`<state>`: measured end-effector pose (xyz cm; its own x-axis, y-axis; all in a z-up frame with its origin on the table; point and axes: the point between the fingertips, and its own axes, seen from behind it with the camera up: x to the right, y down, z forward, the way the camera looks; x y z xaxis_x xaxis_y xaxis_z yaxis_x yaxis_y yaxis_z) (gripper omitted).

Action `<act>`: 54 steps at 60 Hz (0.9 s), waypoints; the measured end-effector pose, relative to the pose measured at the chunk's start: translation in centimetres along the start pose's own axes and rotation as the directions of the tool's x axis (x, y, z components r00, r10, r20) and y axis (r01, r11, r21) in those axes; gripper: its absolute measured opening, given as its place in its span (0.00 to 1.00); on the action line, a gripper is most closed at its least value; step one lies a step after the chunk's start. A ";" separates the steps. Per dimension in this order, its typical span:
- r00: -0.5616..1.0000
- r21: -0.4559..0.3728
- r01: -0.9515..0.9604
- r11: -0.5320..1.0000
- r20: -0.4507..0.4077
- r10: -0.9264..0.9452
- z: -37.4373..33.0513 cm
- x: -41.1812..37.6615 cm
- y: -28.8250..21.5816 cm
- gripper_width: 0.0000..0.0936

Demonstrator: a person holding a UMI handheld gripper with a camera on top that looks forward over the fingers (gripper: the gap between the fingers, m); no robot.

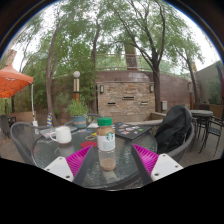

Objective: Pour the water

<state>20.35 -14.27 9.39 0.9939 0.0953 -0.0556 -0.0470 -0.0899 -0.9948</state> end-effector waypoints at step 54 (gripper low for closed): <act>0.794 -0.097 0.574 0.813 -0.175 -0.582 13.1 -4.6 -8.0 0.31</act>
<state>14.88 -0.96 16.48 0.8342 -0.0450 0.5496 0.5422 -0.1144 -0.8324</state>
